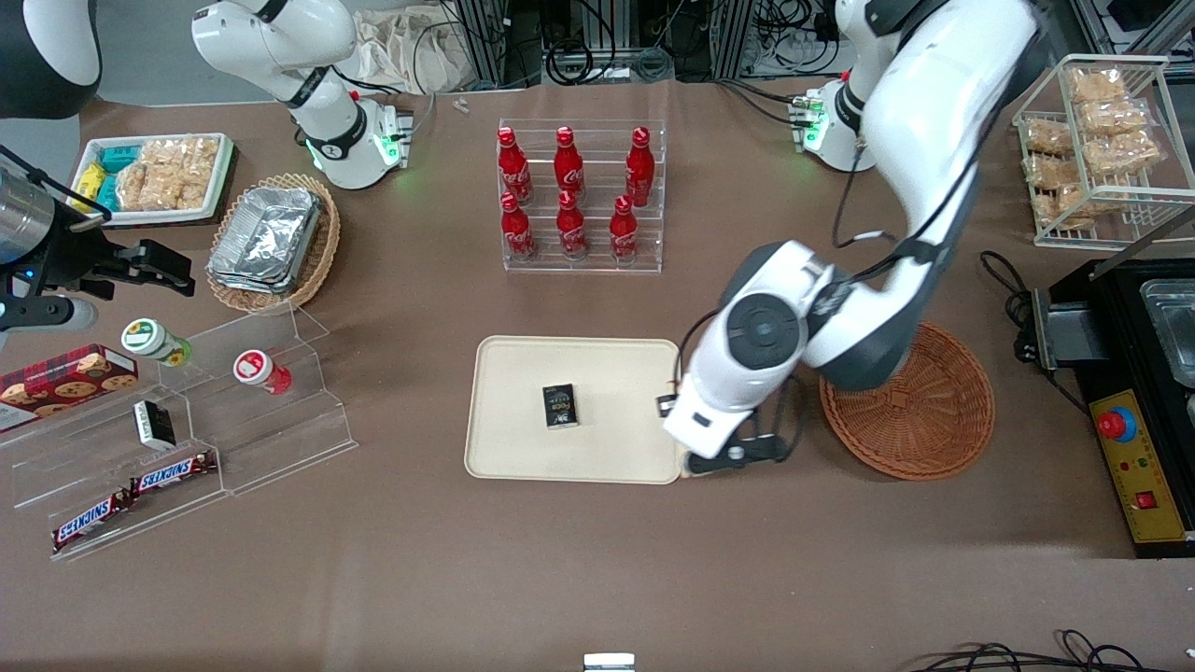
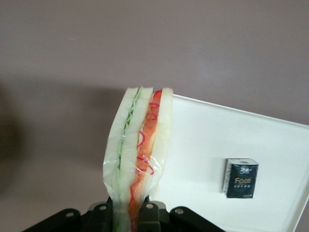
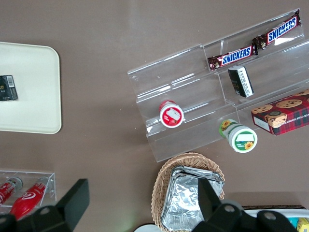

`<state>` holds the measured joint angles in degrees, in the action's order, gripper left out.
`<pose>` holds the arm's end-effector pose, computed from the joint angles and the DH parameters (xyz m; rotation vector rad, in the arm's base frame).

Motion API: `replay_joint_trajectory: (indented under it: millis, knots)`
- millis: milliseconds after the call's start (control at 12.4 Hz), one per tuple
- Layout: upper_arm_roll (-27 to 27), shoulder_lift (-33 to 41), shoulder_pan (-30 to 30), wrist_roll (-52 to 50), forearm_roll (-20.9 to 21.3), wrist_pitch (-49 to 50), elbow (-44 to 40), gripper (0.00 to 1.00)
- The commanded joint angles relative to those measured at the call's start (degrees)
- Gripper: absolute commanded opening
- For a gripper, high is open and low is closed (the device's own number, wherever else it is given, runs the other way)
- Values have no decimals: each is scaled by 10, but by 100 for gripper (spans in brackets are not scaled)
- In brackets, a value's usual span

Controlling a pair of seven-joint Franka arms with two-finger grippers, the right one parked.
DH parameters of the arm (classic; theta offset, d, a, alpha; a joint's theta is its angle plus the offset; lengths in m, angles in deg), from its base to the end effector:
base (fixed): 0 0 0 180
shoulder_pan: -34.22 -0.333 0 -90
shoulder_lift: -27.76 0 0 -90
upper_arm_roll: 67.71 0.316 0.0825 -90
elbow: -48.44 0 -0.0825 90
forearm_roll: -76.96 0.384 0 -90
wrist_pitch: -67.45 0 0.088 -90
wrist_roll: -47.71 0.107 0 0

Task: Place sandwich from basket to tray
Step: 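Lift the sandwich and carry it with the left gripper to the tray, then lower the sandwich onto the tray beside the tissue pack and open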

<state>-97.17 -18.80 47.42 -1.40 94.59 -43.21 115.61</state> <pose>0.6380 -0.4040 0.3461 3.0526 0.2368 -0.0383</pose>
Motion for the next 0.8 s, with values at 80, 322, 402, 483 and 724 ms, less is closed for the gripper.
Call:
replay_joint_trajectory:
  millis: [80, 322, 402, 483, 724]
  knots:
    - [1, -70, 31, 41, 16, -30, -44, 0]
    - [1, -101, 35, 37, 35, -33, -36, 0]
    - [1, -106, 35, 36, 36, -33, -32, 0]
    - [1, -106, 34, 35, 37, -33, -23, 0]
    - [1, -97, 28, 36, 48, -32, -11, 100]
